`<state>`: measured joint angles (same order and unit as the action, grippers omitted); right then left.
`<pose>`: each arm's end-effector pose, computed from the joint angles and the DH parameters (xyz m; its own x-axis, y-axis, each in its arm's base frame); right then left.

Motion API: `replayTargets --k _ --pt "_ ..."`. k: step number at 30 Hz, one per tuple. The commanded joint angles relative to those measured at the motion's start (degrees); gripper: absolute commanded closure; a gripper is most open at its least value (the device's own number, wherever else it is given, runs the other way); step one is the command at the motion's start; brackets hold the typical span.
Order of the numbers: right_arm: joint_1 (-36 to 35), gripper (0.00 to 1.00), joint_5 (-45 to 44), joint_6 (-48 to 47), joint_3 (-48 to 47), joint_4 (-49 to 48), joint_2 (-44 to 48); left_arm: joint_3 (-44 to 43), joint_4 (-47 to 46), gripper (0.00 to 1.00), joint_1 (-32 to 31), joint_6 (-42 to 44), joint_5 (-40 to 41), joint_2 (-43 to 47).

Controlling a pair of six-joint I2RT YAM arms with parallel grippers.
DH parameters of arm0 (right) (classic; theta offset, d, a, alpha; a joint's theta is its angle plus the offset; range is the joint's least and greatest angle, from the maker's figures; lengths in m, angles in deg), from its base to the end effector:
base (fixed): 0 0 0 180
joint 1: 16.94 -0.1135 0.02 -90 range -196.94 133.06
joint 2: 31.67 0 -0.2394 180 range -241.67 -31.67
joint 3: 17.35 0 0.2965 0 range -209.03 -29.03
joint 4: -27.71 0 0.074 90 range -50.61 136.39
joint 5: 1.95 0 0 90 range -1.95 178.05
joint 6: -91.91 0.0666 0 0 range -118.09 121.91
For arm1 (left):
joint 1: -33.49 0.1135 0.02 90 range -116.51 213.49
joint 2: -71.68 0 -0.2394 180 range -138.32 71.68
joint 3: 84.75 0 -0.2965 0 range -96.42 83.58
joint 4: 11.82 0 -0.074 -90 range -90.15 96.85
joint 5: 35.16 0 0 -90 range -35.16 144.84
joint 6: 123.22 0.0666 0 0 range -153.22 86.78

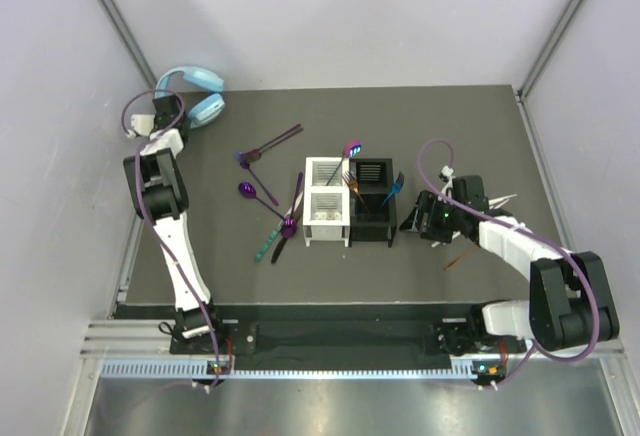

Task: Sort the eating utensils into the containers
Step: Pick up the distractor from the corner of the board.

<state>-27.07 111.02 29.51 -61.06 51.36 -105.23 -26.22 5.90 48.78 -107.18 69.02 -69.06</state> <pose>0.2808 0.0766 0.0868 -0.8822 0.2757 -0.3818 0.0206 0.8325 0.5536 0.5705 0.1729 0.0838 0.2667 -0.8931 -0.3624 -0.6806 0.0917 -0.7269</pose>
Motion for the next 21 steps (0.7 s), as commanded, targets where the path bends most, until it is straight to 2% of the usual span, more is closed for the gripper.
replayTargets --k 1,9,10,21 --pt "-0.5 0.3 0.3 0.1 -1.7 -1.9 1.1 9.1 -5.5 1.0 -0.4 1.6 -3.7 4.2" --pt "-0.5 0.29 0.5 0.1 -0.8 -2.1 2.4 24.6 -30.9 1.0 -3.4 1.6 -11.1 9.5" --pt "-0.4 0.29 0.4 0.1 -0.8 -2.1 2.5 25.6 -35.7 1.0 -4.2 1.3 -12.0 9.5" --pt "-0.5 0.3 -0.3 -1.1 -0.8 -0.3 5.4 31.5 -61.0 1.0 -10.7 -2.5 -15.9 8.3"
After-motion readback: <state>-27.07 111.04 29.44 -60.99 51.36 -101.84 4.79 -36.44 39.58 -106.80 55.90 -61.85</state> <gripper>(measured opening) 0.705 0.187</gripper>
